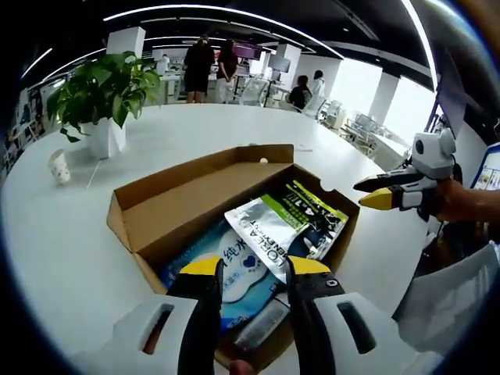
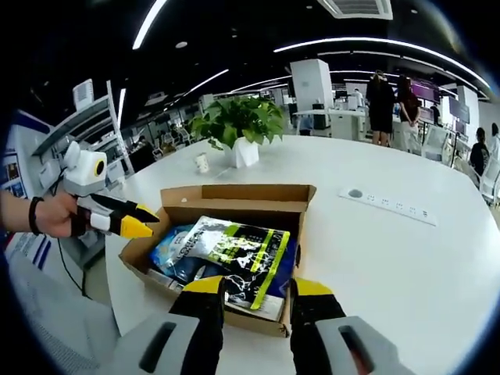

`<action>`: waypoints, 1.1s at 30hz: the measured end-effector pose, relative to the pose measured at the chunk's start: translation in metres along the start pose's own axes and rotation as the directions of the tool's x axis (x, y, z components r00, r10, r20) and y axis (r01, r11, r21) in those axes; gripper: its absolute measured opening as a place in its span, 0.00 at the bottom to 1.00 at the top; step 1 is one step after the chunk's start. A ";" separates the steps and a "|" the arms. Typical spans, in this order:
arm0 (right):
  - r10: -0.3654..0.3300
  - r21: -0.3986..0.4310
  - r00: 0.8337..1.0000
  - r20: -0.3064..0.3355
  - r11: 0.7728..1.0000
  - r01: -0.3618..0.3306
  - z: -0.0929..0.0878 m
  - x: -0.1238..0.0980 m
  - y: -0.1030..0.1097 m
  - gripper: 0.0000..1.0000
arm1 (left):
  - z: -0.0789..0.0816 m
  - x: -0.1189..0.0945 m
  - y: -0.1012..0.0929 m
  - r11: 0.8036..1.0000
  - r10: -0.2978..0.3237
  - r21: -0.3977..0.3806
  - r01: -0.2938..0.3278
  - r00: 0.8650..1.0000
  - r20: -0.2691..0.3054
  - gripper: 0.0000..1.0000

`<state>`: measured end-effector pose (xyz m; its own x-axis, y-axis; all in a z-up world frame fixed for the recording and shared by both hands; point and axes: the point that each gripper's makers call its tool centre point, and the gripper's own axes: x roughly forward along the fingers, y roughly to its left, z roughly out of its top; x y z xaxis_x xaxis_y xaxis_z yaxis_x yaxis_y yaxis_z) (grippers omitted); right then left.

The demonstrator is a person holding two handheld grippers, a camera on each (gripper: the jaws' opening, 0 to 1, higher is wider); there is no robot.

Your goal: Operate the shoe box by opening the lid, removing the specified soft item, and placing it in the target area until the item is outside and the box remains undamaged.

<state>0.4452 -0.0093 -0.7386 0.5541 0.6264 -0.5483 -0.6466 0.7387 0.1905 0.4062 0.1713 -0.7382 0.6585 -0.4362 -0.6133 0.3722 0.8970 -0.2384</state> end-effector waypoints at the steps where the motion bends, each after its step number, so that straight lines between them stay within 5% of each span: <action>1: 0.002 -0.002 1.000 -0.002 1.000 -0.002 0.000 0.001 0.000 0.30 | -0.001 0.001 0.000 1.000 0.001 -0.001 -0.001 1.000 -0.002 0.32; 33: 0.047 0.005 0.997 -0.061 0.999 -0.046 -0.010 0.032 0.015 0.30 | -0.022 0.030 -0.010 0.997 -0.059 -0.052 0.056 0.996 -0.067 0.32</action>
<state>0.4478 0.0190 -0.7614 0.4904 0.6437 -0.5875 -0.6691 0.7100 0.2195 0.4076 0.1508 -0.7709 0.5897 -0.4827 -0.6475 0.3740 0.8738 -0.3108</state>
